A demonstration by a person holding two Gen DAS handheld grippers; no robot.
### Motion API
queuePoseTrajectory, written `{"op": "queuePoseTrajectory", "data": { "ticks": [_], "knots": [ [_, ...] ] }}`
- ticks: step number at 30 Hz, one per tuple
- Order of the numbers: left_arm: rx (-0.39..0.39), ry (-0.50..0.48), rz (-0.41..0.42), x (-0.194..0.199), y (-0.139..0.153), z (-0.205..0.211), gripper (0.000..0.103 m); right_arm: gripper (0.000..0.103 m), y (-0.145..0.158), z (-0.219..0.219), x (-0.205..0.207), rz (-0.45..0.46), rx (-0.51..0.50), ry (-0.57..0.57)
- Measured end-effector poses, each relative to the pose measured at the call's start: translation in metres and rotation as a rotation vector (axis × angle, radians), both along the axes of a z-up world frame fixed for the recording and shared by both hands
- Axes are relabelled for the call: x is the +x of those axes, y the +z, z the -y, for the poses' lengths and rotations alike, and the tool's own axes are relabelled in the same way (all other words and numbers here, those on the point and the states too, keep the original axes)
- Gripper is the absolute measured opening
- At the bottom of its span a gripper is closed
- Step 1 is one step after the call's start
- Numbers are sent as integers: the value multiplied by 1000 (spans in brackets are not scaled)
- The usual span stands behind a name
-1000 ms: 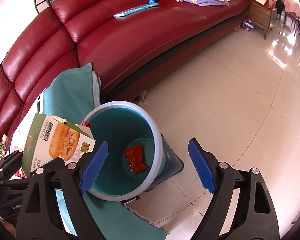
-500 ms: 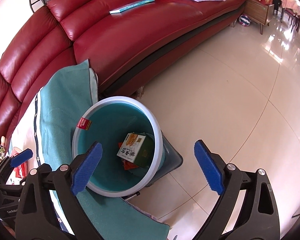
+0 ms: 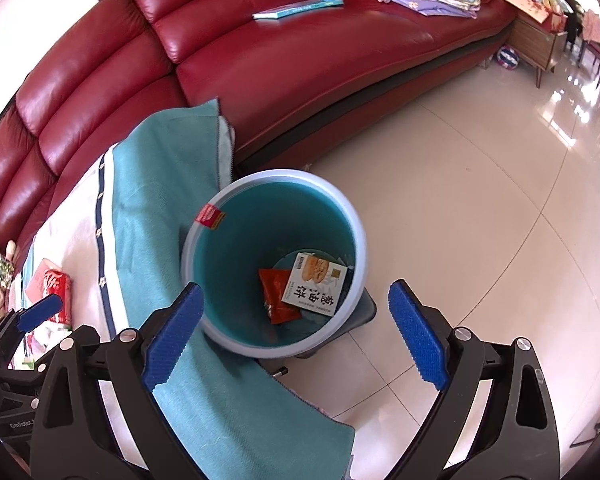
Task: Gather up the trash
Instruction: 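Open the left tool over the bin to drop the green box, then move both tools back over the table toward the remaining trash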
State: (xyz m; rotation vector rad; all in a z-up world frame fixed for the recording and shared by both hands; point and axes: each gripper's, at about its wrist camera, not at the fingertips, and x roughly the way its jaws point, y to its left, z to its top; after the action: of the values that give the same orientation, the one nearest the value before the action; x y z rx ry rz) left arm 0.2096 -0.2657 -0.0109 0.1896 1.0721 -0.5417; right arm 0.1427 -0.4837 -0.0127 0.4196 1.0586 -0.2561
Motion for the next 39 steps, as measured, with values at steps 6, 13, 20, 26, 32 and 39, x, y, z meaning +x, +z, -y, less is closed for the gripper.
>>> {"op": "queuePoseTrajectory", "data": {
  "ticks": [6, 13, 20, 26, 32, 39],
  "knots": [
    [-3, 53, 14, -19, 7, -47, 96, 89, 11, -39, -4, 9, -11, 60],
    [11, 126, 36, -39, 14, -113, 96, 89, 18, -94, -5, 6, -26, 151],
    [33, 220, 41, -59, 13, -189, 97, 89, 19, -152, -2, -6, -28, 258],
    [52, 307, 24, -73, 4, -256, 97, 89, 17, -208, 1, -37, -53, 380],
    [65, 361, -2, -92, -12, -308, 97, 89, 15, -268, 2, -62, -76, 536],
    [4, 410, -68, -102, -38, -343, 97, 89, 9, -323, 9, -106, -96, 665]
  ]
}}
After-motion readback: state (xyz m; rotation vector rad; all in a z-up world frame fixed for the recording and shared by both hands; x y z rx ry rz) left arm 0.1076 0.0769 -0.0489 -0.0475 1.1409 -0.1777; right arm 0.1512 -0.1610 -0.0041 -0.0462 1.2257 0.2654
